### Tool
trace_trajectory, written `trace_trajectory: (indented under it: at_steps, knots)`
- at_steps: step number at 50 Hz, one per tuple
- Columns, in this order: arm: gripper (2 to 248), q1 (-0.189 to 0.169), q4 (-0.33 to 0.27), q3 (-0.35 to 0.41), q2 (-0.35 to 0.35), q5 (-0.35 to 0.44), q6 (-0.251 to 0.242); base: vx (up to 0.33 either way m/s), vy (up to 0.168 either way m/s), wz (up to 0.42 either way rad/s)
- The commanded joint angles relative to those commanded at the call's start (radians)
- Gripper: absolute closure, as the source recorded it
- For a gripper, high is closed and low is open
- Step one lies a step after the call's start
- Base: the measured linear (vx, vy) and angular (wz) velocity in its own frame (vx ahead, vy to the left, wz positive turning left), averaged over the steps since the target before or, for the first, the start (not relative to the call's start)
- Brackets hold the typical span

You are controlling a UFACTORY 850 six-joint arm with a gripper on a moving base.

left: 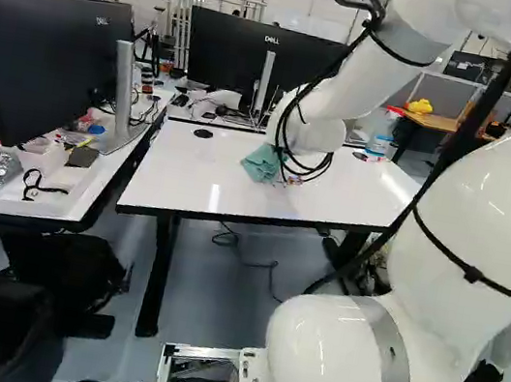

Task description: Clean the table with the green towel

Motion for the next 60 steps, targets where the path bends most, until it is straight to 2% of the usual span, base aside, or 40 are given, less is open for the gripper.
trace_trajectory:
  at_steps: [31,60]
  knots:
    - [212,0.029,0.000,0.109,0.114,-0.005,0.000,0.000,0.000,0.000]
    - [212,0.031,0.000,0.114,0.119,-0.092,0.000,0.000,0.000,0.000]
